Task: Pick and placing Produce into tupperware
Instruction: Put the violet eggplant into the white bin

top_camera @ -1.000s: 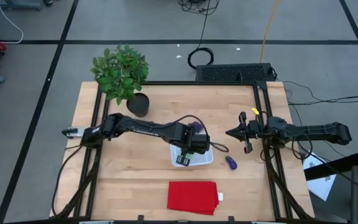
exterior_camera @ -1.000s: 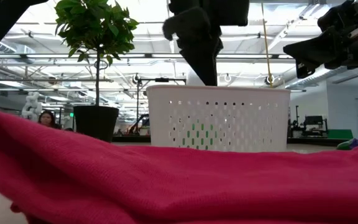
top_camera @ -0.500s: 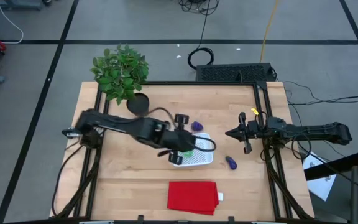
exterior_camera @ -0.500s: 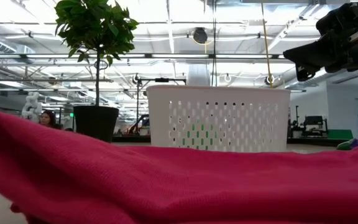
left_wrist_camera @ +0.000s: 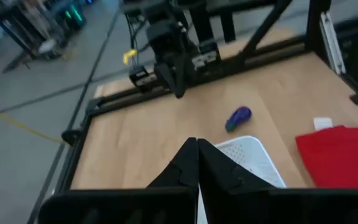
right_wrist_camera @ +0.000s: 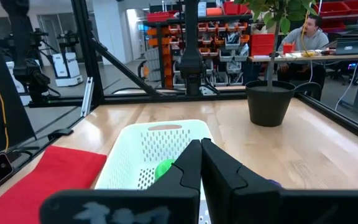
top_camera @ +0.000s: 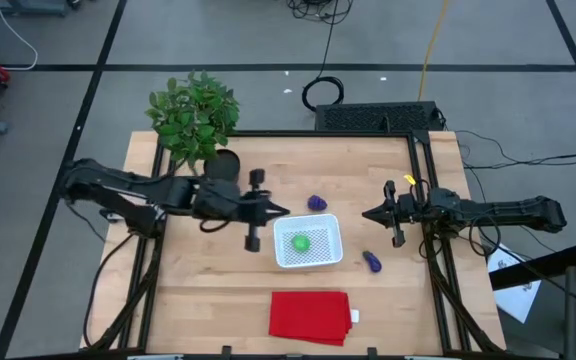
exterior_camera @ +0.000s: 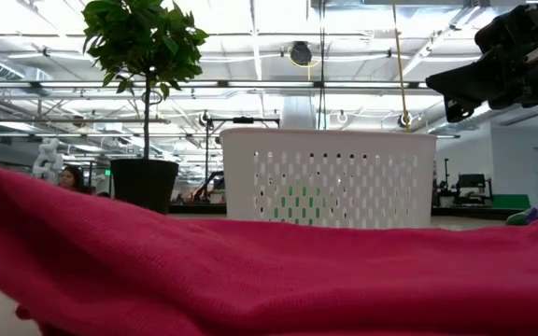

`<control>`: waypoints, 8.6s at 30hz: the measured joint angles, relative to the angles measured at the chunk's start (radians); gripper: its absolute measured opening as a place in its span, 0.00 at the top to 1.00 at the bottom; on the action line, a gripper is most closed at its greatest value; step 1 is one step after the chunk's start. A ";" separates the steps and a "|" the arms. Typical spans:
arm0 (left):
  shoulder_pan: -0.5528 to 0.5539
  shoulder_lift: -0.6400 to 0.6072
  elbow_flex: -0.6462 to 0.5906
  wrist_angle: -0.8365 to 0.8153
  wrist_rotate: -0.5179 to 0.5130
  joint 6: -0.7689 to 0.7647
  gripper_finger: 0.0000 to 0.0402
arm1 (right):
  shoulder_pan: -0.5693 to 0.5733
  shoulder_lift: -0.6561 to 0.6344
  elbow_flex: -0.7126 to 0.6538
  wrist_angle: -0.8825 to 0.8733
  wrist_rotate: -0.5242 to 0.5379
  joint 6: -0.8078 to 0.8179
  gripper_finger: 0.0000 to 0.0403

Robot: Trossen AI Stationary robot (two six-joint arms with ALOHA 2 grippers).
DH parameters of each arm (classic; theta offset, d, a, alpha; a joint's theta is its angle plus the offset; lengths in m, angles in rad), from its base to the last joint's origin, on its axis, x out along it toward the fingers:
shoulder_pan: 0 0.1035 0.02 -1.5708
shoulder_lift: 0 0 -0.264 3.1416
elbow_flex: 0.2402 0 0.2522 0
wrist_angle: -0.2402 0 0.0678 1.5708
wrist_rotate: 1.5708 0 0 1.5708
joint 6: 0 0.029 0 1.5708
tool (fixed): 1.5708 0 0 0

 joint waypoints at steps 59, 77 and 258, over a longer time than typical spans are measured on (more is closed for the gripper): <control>0.074 -0.791 -1.167 0.652 0.205 -0.152 1.00 | 0.000 0.000 0.017 -0.028 -0.031 0.042 1.00; 0.074 -0.791 -1.167 0.658 0.205 -0.152 0.98 | 0.010 0.149 0.398 -0.575 -0.021 0.083 1.00; 0.074 -0.790 -1.166 0.551 0.205 -0.122 0.94 | 0.399 1.190 0.659 -0.978 -0.024 0.968 0.38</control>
